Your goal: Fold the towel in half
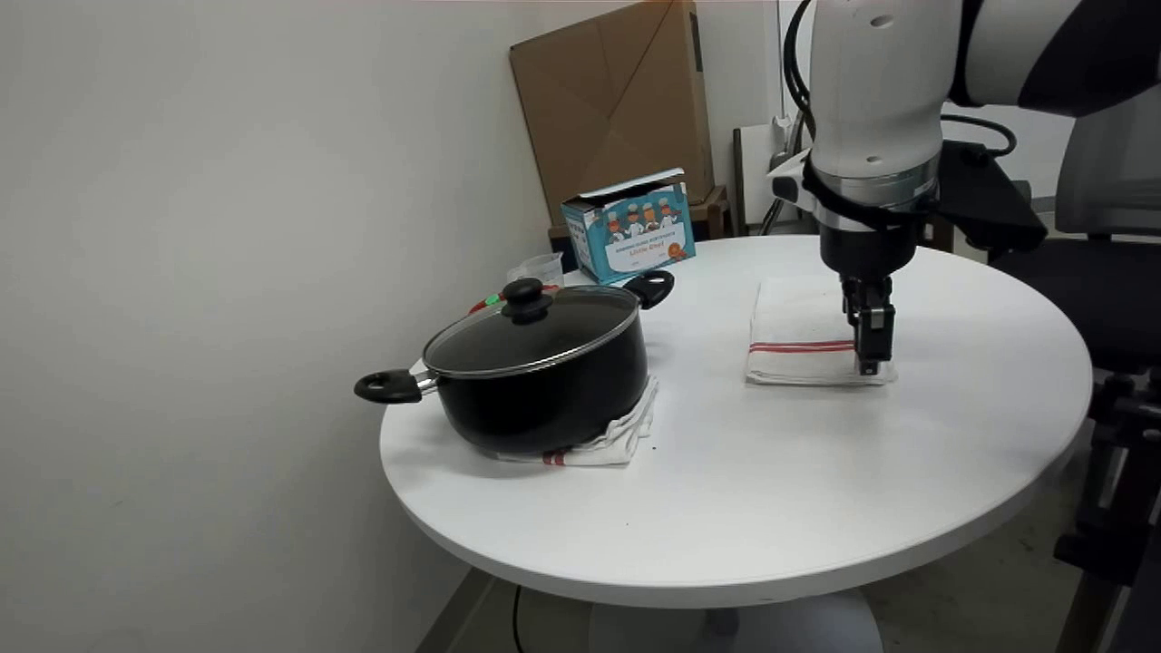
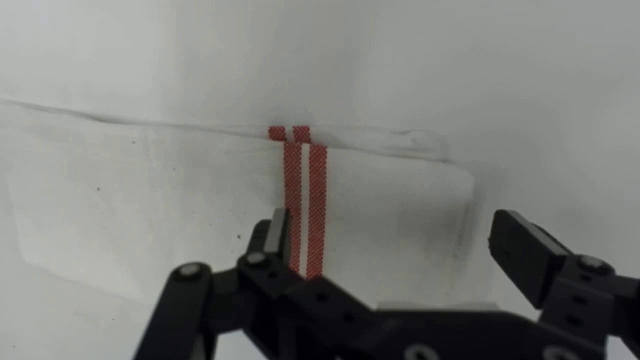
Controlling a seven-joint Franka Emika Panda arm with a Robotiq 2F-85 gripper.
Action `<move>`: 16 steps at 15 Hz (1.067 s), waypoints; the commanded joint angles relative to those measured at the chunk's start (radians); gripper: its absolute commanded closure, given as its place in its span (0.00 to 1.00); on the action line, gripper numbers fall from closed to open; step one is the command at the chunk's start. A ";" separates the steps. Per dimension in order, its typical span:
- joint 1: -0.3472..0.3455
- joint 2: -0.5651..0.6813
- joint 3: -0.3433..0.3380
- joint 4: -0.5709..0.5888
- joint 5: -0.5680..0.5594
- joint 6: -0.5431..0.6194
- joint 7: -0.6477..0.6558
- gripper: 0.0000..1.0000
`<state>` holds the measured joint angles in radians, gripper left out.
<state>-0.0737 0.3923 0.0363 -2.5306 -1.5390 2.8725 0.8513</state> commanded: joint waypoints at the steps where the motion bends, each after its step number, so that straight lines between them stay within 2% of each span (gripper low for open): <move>1: 0.001 0.078 -0.012 0.053 -0.120 0.017 0.114 0.00; 2: -0.001 0.092 -0.011 0.060 -0.149 0.015 0.139 0.00; 3: -0.002 0.104 -0.010 0.066 -0.179 0.013 0.164 0.25; 4: -0.004 0.115 -0.008 0.072 -0.211 0.011 0.189 0.26; 8: -0.010 0.142 0.000 0.089 -0.301 0.007 0.258 0.57; 12: -0.020 0.115 0.005 0.068 -0.334 0.022 0.284 0.87; 15: -0.034 0.054 0.010 0.014 -0.322 0.085 0.269 0.92; 16: -0.039 0.036 0.012 -0.005 -0.324 0.117 0.269 0.88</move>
<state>-0.0920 0.4797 0.0353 -2.4749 -1.8469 2.9115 1.1004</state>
